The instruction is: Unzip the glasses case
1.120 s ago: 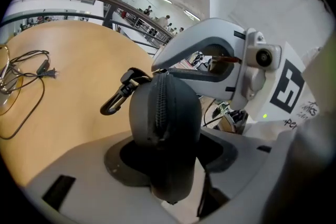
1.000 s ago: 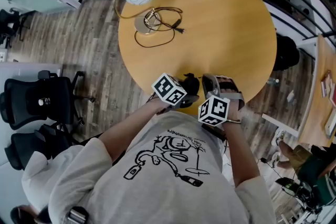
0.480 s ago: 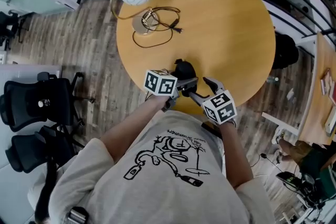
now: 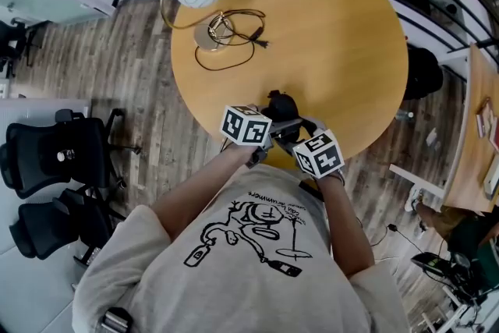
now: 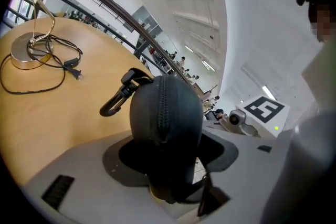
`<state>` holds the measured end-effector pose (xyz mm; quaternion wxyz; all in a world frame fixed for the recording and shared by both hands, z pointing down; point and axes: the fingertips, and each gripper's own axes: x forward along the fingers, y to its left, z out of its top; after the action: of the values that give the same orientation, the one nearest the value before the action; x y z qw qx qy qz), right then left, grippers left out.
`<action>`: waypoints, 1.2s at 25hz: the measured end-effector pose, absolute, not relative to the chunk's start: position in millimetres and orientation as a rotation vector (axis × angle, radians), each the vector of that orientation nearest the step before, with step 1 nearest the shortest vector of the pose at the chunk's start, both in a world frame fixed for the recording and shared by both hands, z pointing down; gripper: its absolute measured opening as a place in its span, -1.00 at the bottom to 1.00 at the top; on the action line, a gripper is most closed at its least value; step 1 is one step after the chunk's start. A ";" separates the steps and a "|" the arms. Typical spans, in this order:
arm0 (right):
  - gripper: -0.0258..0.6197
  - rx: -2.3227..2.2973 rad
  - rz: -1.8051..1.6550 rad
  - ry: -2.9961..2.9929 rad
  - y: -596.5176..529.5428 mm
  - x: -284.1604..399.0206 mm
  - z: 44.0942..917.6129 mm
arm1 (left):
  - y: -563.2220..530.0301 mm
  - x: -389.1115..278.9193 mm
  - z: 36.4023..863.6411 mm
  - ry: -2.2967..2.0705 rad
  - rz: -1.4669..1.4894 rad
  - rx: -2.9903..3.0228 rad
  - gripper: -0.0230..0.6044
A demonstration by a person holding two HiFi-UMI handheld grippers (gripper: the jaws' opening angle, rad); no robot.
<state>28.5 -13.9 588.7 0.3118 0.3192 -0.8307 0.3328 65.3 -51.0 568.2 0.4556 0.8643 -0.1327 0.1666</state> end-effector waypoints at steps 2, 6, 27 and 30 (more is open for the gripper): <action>0.09 0.849 0.874 -2.186 -15.2 30.8 589.6 | -51.8 65.2 569.1 -0.321 0.414 2.139 -0.10; 0.05 0.861 0.877 -2.166 -17.9 37.6 591.2 | -53.2 68.8 567.0 -0.316 0.414 2.161 -0.09; 0.04 0.729 0.821 -1.779 -34.5 103.2 716.0 | -27.1 39.7 636.8 -0.359 0.675 2.133 0.04; 0.04 0.718 0.830 -1.762 -36.7 99.9 727.3 | -19.7 38.7 645.9 -0.349 0.718 2.134 0.03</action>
<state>99.9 -36.7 727.3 0.5080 0.2977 -0.7312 0.3445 38.7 -19.7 645.9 0.4182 0.8508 -0.1391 0.2862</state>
